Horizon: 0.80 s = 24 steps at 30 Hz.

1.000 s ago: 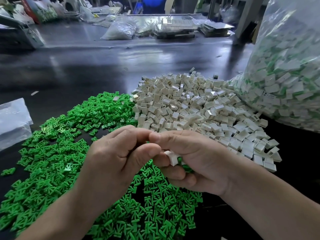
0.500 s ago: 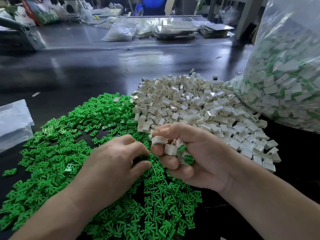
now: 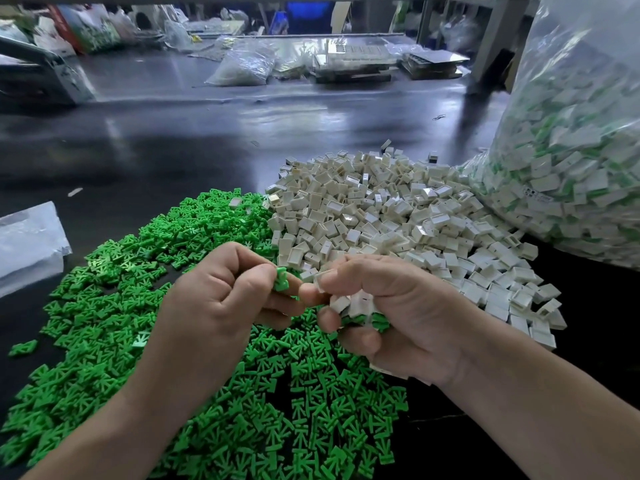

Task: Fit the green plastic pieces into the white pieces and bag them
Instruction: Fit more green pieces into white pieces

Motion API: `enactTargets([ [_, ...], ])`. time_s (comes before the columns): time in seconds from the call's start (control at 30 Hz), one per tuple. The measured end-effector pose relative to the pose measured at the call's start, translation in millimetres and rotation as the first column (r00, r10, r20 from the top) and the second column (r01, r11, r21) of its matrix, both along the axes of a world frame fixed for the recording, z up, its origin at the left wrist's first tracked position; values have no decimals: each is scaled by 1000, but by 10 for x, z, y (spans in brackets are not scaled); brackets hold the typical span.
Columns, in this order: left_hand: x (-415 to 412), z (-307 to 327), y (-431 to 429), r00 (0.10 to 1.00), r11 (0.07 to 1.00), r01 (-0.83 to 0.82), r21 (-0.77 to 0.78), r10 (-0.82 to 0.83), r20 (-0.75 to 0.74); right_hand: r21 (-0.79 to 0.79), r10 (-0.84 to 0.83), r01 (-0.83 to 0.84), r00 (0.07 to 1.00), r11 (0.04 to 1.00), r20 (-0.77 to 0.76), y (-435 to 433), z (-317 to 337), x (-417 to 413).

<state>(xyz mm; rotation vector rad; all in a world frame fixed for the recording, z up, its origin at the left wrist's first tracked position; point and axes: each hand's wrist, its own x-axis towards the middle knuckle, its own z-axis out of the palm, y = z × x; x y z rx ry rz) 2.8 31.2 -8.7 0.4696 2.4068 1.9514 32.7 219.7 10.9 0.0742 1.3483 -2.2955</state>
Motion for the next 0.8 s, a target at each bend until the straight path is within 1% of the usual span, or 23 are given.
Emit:
enactTargets([
  [0.03,4,1,-5,997,996,26,85,-32,69,13,0,0,1000,1000,-6,-5,7,2],
  [0.13,-4,-8,7,978,974,56,218,-98,186,44,-13,14,999,999,-36,-31,21,1],
  [0.23,-27,-16,31,963,936,53,347,-140,230,43,-69,69,997,997,-17,-32,11,-11],
  [0.3,-34,-15,47,955,912,70,404,-179,237,50,-87,87,996,995,-1,-16,-6,-19],
  [0.43,-37,-15,62,951,892,90,442,-209,229,69,-48,45,998,997,36,-12,-22,-17],
  [0.53,-33,-7,66,952,889,73,451,-197,234,-6,15,-14,997,1000,75,-7,-27,-21],
  [0.6,-32,2,48,959,892,59,448,-176,224,-64,29,-22,994,998,103,6,-21,-26],
  [0.67,-26,10,16,971,920,58,386,-142,191,-97,21,-10,993,995,116,13,-12,-27],
  [0.73,-11,25,3,975,930,59,362,-133,181,-83,8,2,993,997,114,19,-11,-22],
  [0.8,4,42,10,966,901,73,428,-171,196,-29,18,-15,996,999,91,12,-7,-13],
])
